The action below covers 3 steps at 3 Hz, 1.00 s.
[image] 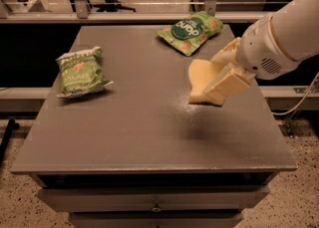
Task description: Move sponge near green rice chip bag
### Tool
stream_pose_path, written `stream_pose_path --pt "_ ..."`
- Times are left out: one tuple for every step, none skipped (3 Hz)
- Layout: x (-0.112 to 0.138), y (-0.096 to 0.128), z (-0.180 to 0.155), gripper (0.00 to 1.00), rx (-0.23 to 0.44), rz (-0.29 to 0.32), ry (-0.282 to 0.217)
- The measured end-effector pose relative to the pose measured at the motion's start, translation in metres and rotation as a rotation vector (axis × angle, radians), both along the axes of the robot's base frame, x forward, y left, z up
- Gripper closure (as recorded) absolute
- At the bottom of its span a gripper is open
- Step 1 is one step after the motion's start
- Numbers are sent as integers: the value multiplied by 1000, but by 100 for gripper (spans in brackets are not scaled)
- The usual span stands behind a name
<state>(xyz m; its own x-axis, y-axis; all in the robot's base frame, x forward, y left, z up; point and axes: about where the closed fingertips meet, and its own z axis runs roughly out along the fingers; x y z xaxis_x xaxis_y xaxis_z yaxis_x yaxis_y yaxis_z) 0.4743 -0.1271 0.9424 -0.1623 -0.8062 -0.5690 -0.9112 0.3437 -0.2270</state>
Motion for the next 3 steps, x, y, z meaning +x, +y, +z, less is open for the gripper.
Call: stream_pose_path --pt "-2 2 -3 100 -1 3 6" --pt "29 -2 -9 100 -1 -8 -34" --pt "84 -7 -18 100 12 -19 -84"
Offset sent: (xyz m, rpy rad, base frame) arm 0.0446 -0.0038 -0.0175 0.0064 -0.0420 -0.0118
